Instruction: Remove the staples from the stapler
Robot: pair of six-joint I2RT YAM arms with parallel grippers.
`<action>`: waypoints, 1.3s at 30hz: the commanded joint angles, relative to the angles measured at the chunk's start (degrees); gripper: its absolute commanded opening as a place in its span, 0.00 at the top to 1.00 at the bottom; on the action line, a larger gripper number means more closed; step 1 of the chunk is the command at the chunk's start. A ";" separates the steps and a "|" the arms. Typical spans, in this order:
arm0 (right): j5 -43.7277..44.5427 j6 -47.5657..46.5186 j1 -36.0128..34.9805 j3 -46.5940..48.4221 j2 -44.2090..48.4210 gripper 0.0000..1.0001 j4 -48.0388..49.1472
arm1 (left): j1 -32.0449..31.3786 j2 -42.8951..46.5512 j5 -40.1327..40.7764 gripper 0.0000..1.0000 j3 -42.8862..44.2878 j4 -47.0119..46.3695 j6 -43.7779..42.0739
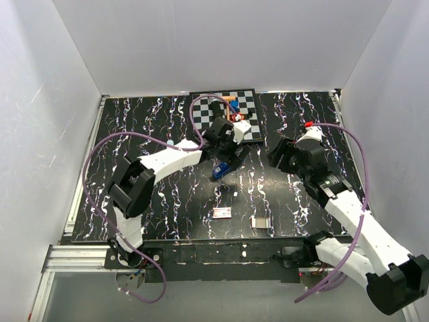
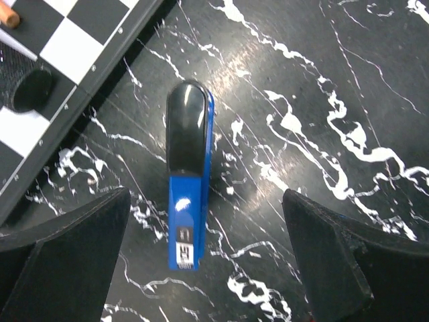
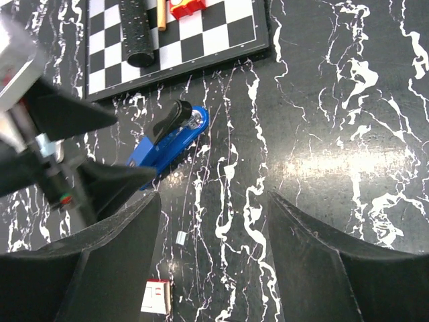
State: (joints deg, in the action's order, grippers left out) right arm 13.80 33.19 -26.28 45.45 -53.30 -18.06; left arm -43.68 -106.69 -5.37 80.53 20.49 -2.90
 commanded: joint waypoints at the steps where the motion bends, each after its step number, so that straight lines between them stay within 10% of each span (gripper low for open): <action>1: -3.78 -0.32 0.00 -1.68 5.04 0.29 -0.92 | -0.26 -3.42 1.67 0.02 5.85 -0.63 -3.78; 15: -7.03 -0.14 -0.08 -3.35 8.04 0.30 -1.54 | -0.26 -14.24 1.15 0.04 15.62 1.74 -5.10; 39: -8.88 1.35 -0.08 -5.02 7.51 0.34 0.31 | -0.26 -17.93 1.67 0.40 18.96 4.21 -7.39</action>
State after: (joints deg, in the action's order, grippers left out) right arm 5.56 34.28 -26.28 41.34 -46.13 -20.45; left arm -43.68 -124.95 -4.45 97.36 23.77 -9.39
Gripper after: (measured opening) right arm 0.665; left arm 0.607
